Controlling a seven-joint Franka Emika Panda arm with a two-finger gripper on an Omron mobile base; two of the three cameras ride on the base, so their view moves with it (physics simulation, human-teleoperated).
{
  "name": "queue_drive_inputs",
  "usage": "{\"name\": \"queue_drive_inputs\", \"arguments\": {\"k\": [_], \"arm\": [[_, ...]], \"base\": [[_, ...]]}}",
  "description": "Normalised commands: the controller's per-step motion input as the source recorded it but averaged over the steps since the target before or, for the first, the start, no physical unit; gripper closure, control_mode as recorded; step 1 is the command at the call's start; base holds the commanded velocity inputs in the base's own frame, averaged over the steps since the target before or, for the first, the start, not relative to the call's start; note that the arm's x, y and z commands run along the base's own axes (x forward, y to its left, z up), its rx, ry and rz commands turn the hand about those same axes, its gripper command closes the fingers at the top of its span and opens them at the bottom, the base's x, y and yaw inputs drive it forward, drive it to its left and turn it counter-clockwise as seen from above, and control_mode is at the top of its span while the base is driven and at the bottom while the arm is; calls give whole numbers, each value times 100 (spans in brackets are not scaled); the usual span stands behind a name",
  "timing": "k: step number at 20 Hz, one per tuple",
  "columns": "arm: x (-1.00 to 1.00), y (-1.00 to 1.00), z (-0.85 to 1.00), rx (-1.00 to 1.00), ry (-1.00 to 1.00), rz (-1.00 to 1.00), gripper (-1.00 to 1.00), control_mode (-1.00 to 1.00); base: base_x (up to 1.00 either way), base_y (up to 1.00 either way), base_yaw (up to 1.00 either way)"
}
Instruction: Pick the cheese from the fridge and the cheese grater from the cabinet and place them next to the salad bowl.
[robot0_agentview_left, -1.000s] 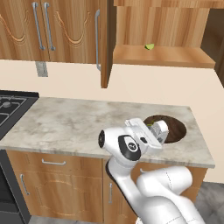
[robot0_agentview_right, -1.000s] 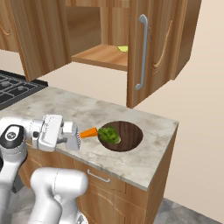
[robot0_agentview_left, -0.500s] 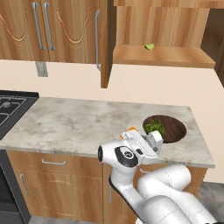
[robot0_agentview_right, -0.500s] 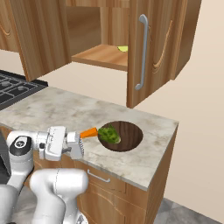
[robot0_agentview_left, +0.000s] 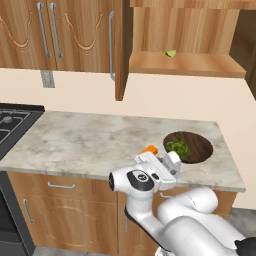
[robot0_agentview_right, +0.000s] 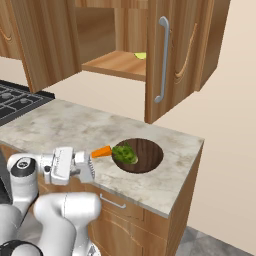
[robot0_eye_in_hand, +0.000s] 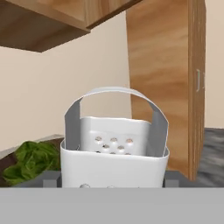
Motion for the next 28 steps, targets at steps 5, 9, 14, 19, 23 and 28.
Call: {"name": "queue_drive_inputs", "arguments": {"k": [5, 9, 14, 19, 23, 28], "arm": [[36, -7, -9, 0, 0, 0, 100, -100], [46, -18, -29, 0, 1, 0, 100, -100], [46, -15, -30, -1, 0, 0, 100, -100], [28, -8, -27, -4, 0, -3, 100, -100], [26, -14, -15, 0, 0, -1, 100, -100], [23, -6, -18, 1, 0, 0, 100, -100]], "base": [[0, 0, 0], [0, 0, 0], [0, 0, 0], [0, 0, 0], [0, 0, 0], [0, 0, 0]]}}
